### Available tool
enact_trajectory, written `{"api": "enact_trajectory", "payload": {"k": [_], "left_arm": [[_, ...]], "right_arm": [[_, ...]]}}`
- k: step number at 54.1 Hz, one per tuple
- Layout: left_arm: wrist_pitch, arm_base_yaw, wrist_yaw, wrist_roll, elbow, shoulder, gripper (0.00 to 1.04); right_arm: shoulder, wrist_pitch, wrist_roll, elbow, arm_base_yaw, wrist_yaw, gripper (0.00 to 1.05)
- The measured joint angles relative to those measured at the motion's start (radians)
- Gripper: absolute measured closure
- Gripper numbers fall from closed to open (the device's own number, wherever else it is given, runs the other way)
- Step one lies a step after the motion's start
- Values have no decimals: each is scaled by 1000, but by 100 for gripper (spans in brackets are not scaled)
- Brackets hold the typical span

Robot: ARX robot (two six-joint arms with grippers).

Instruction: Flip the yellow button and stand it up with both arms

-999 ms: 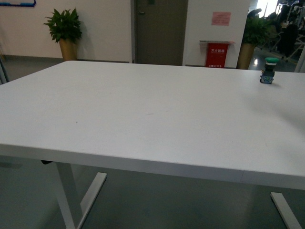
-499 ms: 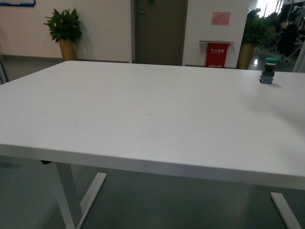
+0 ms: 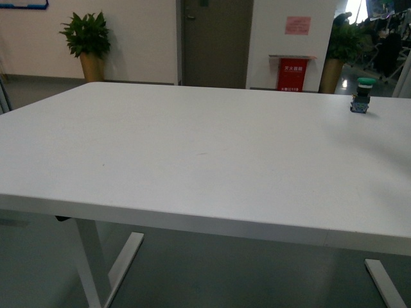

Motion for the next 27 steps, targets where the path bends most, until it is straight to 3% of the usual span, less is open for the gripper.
{"api": "enact_trajectory", "payload": {"k": [8, 16, 27], "left_arm": [[0, 0, 0, 0, 0, 0, 38], [0, 0, 0, 0, 0, 0, 6], [0, 0, 0, 0, 0, 0, 6]], "right_arm": [[129, -204, -307, 245, 20, 146, 68], [380, -502, -772, 698, 12, 302, 68], [644, -819, -1078, 1174, 10, 425, 68]]}}
